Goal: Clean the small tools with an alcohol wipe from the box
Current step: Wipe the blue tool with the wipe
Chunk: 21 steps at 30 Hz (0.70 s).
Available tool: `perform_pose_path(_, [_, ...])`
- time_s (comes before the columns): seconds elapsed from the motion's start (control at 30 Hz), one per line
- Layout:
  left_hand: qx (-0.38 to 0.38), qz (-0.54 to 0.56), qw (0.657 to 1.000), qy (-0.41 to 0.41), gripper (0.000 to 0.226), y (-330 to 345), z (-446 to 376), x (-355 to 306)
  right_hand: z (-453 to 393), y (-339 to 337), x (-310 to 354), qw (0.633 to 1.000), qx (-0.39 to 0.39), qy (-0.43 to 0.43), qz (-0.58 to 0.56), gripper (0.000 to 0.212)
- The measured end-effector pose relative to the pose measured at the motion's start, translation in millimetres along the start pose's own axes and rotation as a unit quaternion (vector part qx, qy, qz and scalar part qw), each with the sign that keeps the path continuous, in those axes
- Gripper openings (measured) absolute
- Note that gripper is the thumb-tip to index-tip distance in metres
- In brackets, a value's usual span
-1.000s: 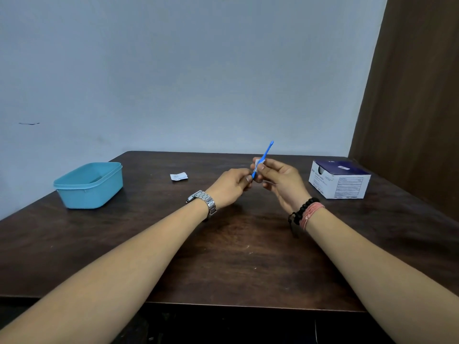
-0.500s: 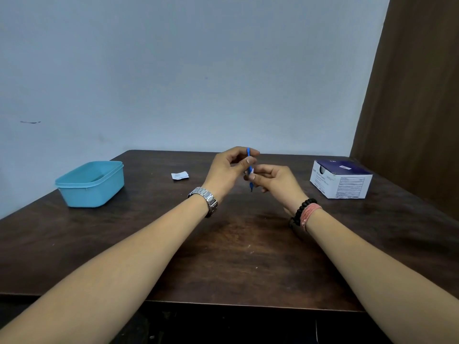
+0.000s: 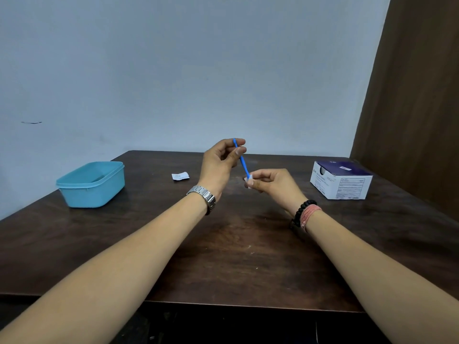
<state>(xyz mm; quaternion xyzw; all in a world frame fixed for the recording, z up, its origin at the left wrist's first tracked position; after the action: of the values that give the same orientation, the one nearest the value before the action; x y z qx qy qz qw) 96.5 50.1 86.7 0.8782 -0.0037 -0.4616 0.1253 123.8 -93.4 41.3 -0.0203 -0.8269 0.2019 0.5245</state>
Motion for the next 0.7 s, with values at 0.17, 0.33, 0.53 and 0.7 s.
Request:
perform_pose_path(0.17, [0.003,0.003,1.0,-0.012,0.013,-0.7,0.0,2.4,0.5,-4.6,-0.5,1.0,-0.015,-0.003,-0.015,0.015])
perform_pose_path(0.33, [0.012,-0.015,1.0,-0.006,0.009,0.6,0.2,2.4,2.8,-5.8,5.9,0.999,-0.027,-0.011,-0.045,0.011])
perform_pose_path(0.53, [0.039,-0.013,0.999,-0.022,0.013,7.8,3.5,7.2,3.6,-9.1,7.4,0.998,-0.043,-0.01,-0.044,0.013])
perform_pose_path(0.7, [0.036,-0.01,0.999,-0.022,0.013,5.4,2.7,7.0,2.4,-10.1,5.1,0.998,-0.042,-0.003,-0.045,0.011])
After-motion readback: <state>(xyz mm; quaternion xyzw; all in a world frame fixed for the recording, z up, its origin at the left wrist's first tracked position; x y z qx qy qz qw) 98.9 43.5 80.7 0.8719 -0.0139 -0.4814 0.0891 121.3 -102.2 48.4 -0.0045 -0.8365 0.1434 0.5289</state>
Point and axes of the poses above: each hand's wrist, its own z-axis away from the middle knuckle, its own y-axis out of the palm, x = y × z, the point moved 10 cm from there along -z, towards the middle knuckle, and after that the axes turned 8 degrees about z, right-handed, at the moved point
